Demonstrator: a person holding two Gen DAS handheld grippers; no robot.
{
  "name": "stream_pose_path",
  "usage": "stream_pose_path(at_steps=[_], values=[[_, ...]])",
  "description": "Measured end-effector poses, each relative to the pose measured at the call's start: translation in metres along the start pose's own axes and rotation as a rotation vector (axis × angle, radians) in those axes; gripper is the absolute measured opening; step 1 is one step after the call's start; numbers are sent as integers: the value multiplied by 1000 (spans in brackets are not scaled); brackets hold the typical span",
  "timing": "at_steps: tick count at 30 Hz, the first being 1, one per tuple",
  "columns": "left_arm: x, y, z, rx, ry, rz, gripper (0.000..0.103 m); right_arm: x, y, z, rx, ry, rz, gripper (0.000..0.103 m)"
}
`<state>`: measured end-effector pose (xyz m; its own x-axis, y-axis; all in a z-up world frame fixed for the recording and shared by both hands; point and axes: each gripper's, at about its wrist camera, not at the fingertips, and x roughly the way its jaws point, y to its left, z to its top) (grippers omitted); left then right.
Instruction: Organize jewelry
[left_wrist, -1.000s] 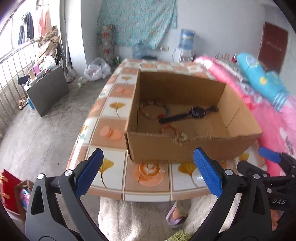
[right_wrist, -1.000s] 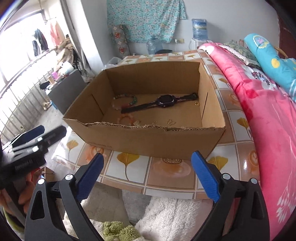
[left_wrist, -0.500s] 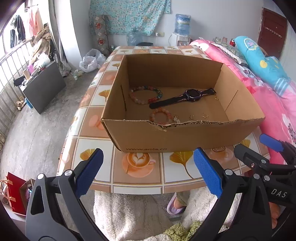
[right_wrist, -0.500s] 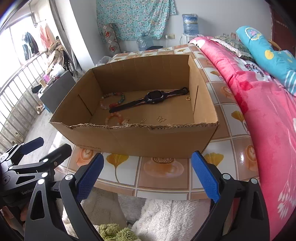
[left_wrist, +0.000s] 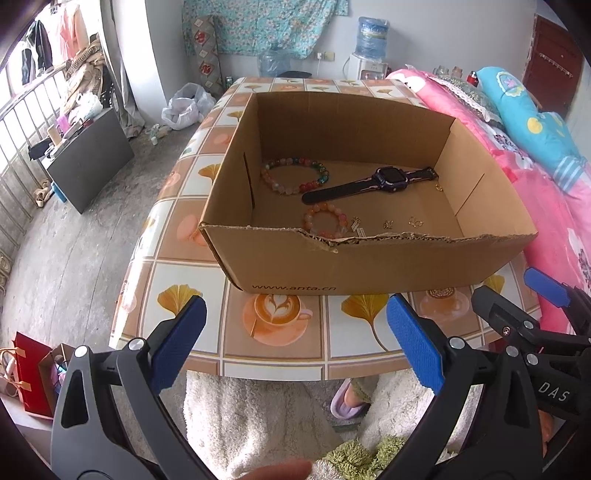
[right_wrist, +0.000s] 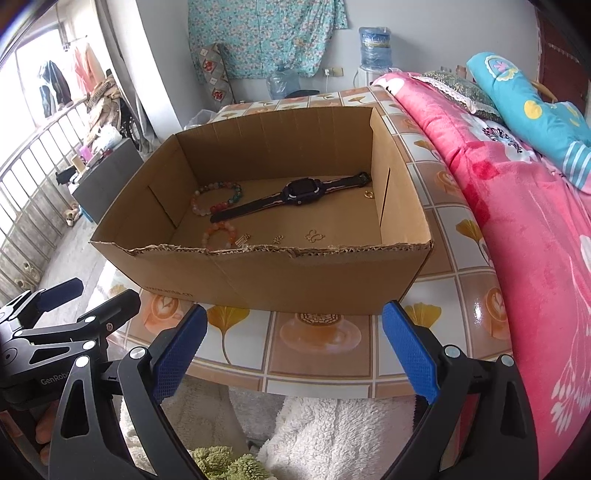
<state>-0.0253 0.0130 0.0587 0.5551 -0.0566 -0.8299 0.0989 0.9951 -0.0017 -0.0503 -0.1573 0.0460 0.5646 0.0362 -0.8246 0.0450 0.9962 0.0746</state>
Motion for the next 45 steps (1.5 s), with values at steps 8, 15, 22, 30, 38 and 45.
stream_pose_path(at_steps=[8,15,22,30,38,45], values=[[6,-3,3,8,13,20,94,6,-3,2,8,22,-4,93],[7,-4,4,15,15,34,94,10,-4,3,12,34,-4,93],[8,-3,4,14,21,33,94,12,-3,4,16,42,-3,93],[11,-4,5,17,33,30,94,12,-4,5,23,45,-1,93],[12,-5,4,20,40,27,94,13,-6,5,30,51,1,93],[12,-6,4,20,41,25,94,13,-6,5,30,51,2,93]])
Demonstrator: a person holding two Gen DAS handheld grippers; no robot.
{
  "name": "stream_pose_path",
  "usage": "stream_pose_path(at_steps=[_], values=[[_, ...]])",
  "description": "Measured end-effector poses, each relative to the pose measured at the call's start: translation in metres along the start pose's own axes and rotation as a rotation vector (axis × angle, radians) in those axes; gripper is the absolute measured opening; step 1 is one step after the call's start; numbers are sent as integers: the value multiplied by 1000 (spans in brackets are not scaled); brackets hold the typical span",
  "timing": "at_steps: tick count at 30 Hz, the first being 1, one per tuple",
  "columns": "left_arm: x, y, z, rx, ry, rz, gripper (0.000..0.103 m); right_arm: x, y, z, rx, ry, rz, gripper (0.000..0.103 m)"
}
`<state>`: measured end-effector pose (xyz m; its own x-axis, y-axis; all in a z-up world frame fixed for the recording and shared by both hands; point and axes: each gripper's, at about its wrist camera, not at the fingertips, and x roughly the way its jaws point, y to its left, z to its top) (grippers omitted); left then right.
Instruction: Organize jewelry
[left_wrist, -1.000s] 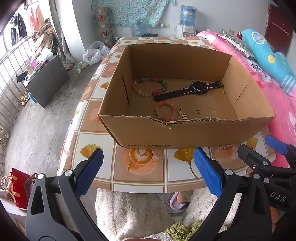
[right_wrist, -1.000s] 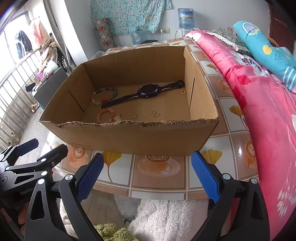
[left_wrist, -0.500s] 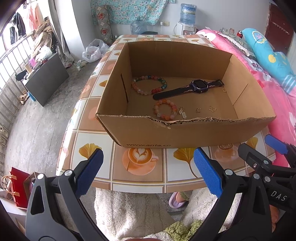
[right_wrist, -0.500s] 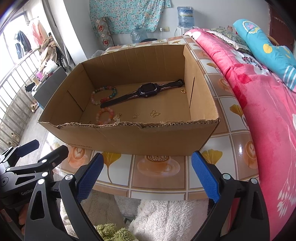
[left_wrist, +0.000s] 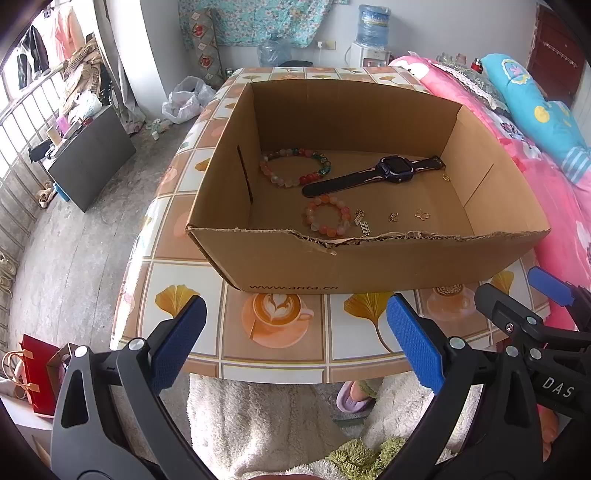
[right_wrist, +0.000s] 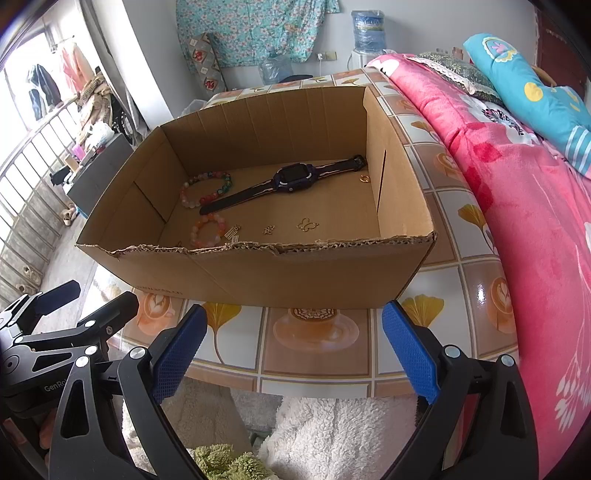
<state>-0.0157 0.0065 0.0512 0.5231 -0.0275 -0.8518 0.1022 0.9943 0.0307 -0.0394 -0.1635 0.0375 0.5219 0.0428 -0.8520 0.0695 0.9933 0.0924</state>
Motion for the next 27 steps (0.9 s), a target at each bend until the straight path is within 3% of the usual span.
stream_pose_path(at_steps=[27], values=[[-1,-1,-1,0,3,-1,94,0,-2,-2,7,5,0,93]])
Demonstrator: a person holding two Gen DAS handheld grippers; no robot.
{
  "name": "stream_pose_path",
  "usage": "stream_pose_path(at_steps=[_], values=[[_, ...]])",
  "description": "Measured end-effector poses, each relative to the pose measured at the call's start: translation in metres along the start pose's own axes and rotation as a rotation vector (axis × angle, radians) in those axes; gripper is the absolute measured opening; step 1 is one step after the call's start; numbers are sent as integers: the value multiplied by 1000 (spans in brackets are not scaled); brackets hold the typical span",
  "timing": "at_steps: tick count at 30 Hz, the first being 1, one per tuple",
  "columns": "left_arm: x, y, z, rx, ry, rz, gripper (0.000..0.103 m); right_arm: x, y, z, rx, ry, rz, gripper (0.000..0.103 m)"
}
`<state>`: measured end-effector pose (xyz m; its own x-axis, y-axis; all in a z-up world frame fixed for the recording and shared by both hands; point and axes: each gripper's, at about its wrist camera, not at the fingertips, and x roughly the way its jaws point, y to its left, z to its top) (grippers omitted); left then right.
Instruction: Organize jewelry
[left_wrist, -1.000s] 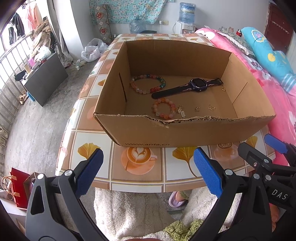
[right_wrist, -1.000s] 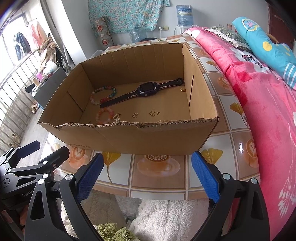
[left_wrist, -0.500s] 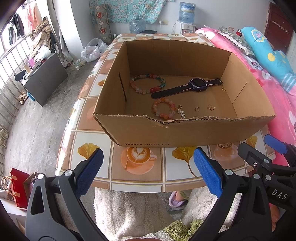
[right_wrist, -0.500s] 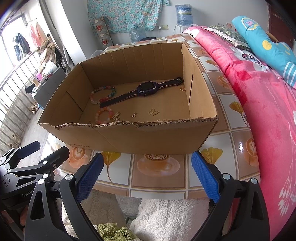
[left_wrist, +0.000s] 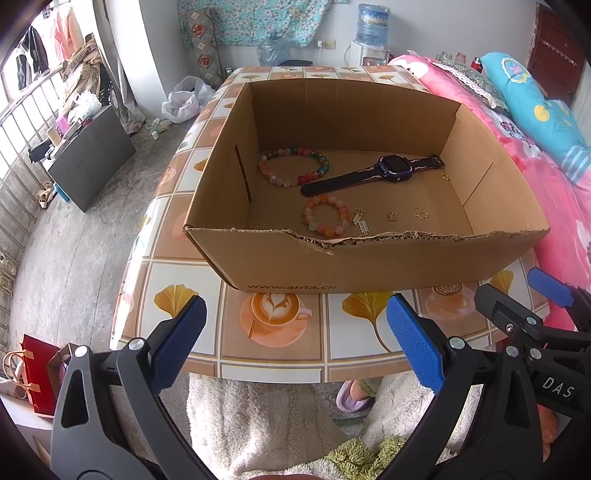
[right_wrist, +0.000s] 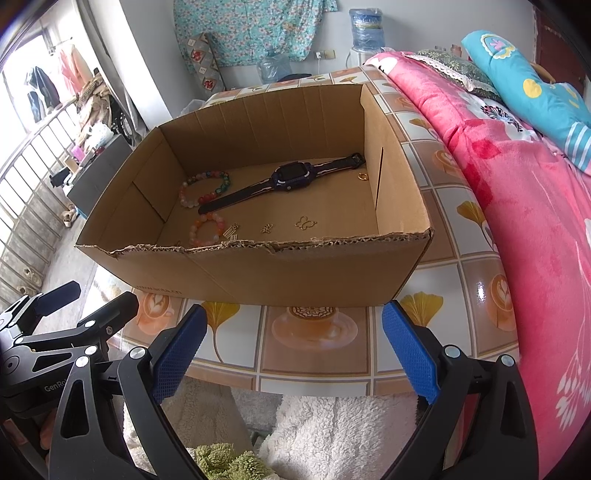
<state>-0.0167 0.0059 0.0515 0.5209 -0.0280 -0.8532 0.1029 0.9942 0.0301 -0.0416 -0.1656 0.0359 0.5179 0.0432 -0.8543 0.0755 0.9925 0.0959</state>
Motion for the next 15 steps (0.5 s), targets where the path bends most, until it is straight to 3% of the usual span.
stream_pose_path(at_steps=[15], values=[[0,0,-1,-1,1,-1,94,0,0,-1,5,3,2,93]])
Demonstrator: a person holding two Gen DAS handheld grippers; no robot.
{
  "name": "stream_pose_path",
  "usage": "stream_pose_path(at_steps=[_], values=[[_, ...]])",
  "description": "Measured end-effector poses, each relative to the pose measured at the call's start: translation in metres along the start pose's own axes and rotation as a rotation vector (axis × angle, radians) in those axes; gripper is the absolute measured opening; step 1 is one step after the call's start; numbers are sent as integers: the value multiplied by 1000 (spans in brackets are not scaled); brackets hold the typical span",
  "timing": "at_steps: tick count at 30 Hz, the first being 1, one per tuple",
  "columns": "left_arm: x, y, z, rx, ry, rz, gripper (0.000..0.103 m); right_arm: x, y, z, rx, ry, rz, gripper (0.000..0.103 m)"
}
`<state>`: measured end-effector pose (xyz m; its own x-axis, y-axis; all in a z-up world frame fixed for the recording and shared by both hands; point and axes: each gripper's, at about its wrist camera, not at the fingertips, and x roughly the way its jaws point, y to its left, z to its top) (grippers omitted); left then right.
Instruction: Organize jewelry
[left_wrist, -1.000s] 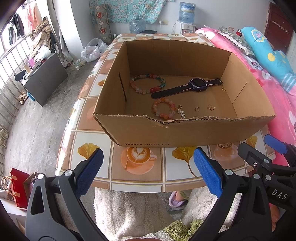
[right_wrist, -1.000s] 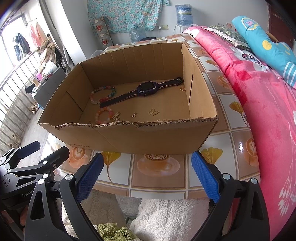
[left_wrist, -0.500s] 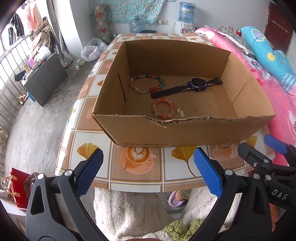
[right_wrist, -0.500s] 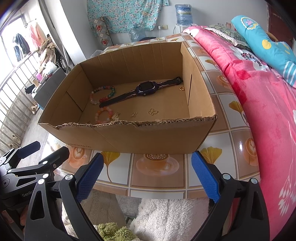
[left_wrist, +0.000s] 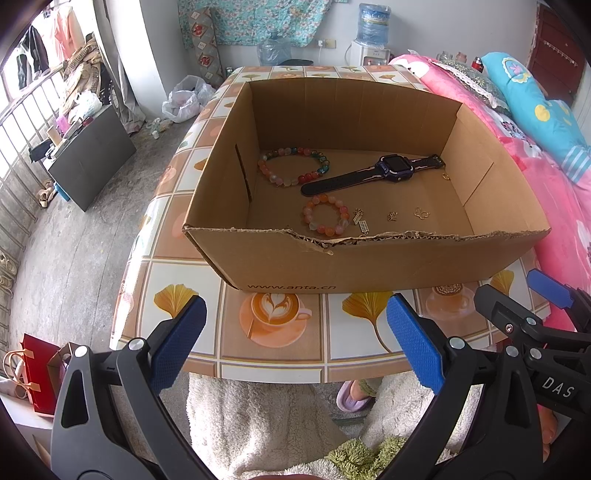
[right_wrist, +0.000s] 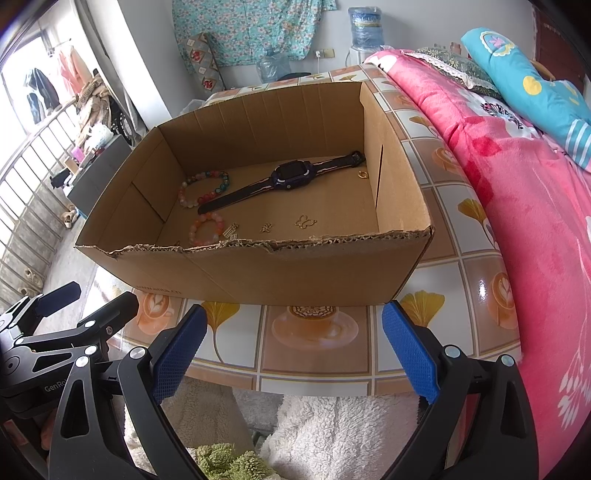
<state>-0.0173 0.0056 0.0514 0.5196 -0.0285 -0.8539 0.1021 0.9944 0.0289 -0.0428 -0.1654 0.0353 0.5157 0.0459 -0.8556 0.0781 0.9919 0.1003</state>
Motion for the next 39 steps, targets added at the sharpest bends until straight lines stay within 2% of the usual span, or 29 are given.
stream_pose_path(at_steps=[39], values=[[0,1,1,2,1,0,94,2,-1,-1,5,2,3,93]])
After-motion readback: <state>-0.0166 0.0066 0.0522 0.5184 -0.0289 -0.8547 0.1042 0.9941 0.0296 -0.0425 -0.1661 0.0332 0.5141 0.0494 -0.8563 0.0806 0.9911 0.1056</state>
